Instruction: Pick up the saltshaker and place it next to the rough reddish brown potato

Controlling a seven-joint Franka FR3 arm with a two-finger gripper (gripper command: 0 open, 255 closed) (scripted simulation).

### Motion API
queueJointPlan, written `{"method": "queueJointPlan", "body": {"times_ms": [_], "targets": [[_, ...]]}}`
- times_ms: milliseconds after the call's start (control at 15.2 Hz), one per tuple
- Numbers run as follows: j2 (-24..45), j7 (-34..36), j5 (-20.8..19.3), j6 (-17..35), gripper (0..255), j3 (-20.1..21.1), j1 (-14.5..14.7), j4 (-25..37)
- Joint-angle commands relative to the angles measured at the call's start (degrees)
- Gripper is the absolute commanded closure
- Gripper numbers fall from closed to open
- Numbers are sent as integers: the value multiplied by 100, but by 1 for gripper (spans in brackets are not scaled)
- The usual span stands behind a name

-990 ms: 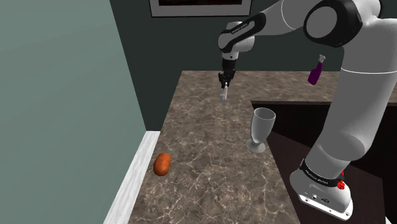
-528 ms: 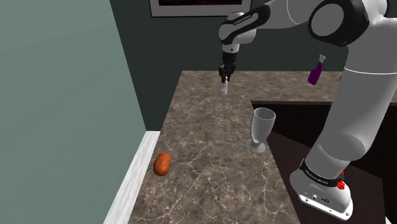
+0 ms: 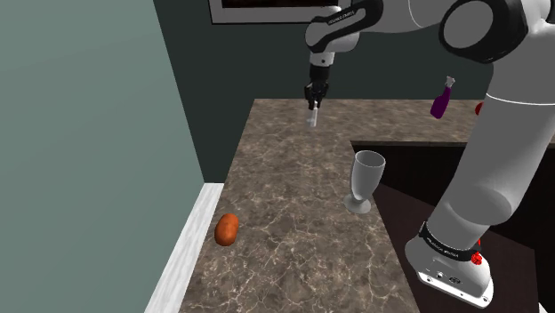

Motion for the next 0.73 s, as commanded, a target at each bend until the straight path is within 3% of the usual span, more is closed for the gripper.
{"method": "queueJointPlan", "body": {"times_ms": [0,660], "targets": [[-164,249,-50,62,255,96,144,-196],[-682,1616,-183,338,255,717,867,-849]]}}
